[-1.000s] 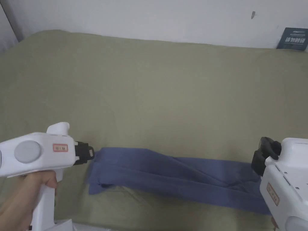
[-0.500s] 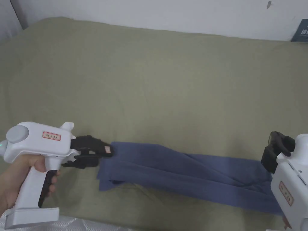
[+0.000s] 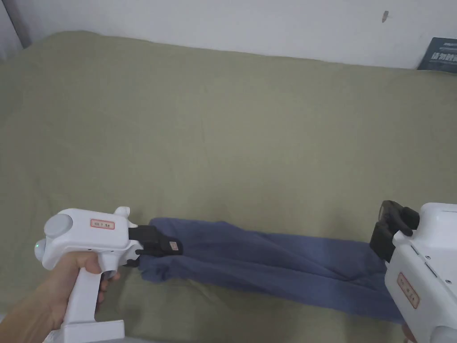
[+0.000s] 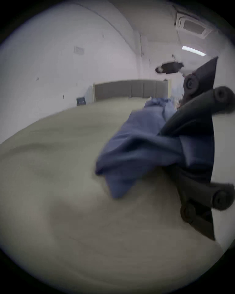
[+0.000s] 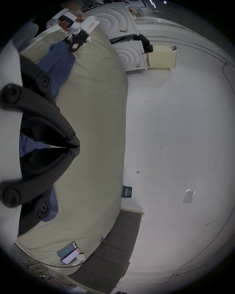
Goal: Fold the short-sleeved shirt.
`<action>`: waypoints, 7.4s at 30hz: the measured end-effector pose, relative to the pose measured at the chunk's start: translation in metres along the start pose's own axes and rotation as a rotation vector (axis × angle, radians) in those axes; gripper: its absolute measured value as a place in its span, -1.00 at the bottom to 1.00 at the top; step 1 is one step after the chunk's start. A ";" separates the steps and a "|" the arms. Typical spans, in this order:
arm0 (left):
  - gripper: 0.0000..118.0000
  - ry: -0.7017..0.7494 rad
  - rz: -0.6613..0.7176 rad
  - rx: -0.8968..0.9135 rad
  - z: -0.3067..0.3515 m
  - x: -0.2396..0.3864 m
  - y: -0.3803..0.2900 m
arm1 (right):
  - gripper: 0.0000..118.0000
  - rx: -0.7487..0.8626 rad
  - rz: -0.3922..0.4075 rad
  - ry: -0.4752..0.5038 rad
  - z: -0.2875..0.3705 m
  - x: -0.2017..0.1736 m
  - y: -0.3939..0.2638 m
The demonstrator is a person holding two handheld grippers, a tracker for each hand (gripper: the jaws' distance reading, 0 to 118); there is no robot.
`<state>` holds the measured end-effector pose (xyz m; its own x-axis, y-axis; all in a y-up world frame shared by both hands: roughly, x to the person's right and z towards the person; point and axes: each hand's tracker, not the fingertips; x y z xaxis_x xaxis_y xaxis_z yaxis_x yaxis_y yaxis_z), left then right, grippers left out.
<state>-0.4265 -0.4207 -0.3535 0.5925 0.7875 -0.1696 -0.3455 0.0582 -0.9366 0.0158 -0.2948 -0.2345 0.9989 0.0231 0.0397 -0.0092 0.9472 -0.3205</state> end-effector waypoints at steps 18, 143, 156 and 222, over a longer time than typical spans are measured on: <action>-0.83 0.136 -0.177 0.215 0.160 0.025 -0.012 | -0.88 0.075 -0.015 0.059 0.023 0.007 0.021; 0.88 0.446 -0.585 0.149 -0.113 0.207 -0.117 | -0.88 0.009 0.025 0.067 0.029 0.015 0.021; -0.99 -0.069 -0.323 -0.026 -0.041 0.127 -0.077 | -0.88 -0.018 -0.026 0.066 0.022 0.010 0.016; -0.44 -0.031 -0.219 -0.032 -0.021 0.045 -0.020 | -0.88 -0.408 -0.035 0.307 -0.055 -0.075 -0.062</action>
<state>-0.3778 -0.3992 -0.3490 0.6282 0.7766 0.0478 -0.1877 0.2110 -0.9593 -0.0566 -0.3729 -0.2692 0.9661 -0.1595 -0.2032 -0.0184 0.7423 -0.6699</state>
